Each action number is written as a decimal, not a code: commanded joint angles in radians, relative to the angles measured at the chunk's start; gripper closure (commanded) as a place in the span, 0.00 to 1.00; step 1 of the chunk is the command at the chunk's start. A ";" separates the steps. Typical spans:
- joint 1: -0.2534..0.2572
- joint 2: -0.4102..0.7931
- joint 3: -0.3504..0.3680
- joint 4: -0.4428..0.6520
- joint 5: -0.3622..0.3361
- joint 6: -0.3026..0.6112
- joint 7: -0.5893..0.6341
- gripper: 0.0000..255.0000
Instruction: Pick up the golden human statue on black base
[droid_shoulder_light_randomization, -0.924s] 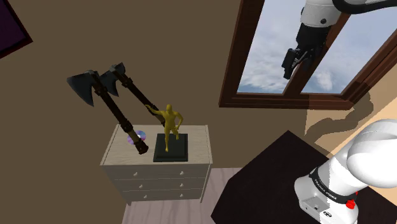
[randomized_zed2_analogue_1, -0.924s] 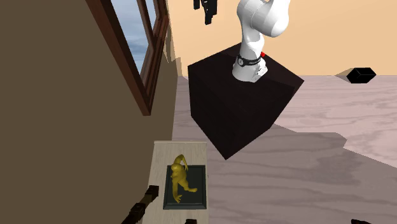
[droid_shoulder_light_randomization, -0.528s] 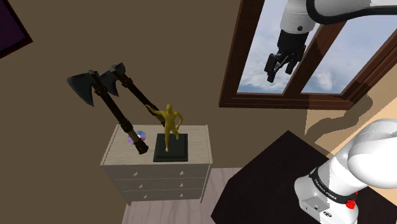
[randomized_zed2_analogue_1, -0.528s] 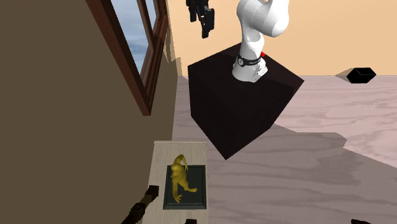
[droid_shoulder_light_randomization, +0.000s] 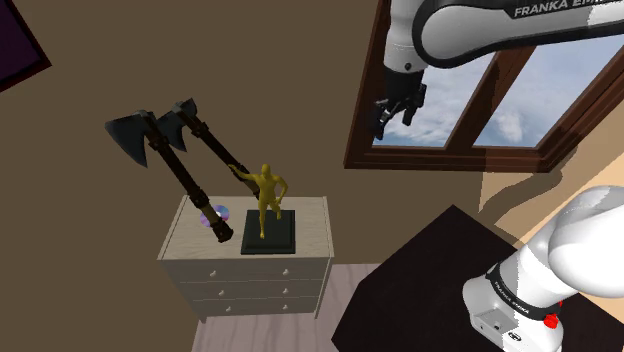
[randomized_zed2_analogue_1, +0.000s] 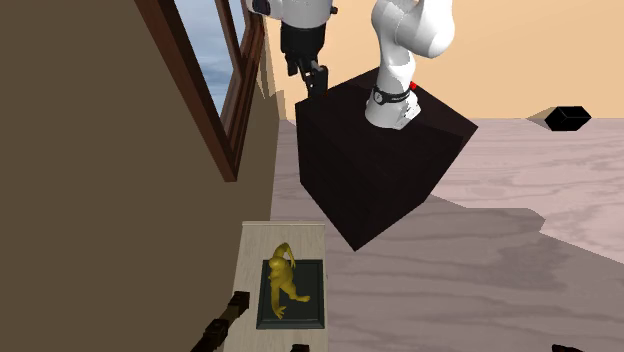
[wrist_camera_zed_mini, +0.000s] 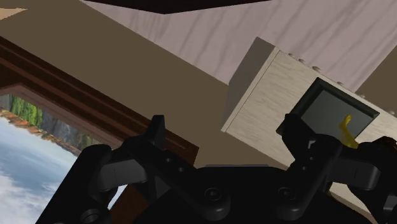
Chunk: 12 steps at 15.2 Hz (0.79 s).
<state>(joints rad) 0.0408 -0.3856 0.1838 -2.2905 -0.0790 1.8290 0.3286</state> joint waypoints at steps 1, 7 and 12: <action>0.007 0.067 0.026 0.038 -0.008 0.030 0.030 0.00; 0.028 0.279 0.093 0.168 -0.065 0.104 0.124 0.00; 0.059 0.465 0.131 0.310 -0.140 0.133 0.205 0.00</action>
<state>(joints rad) 0.0930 0.0429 0.3079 -2.0021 -0.2026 1.9501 0.5161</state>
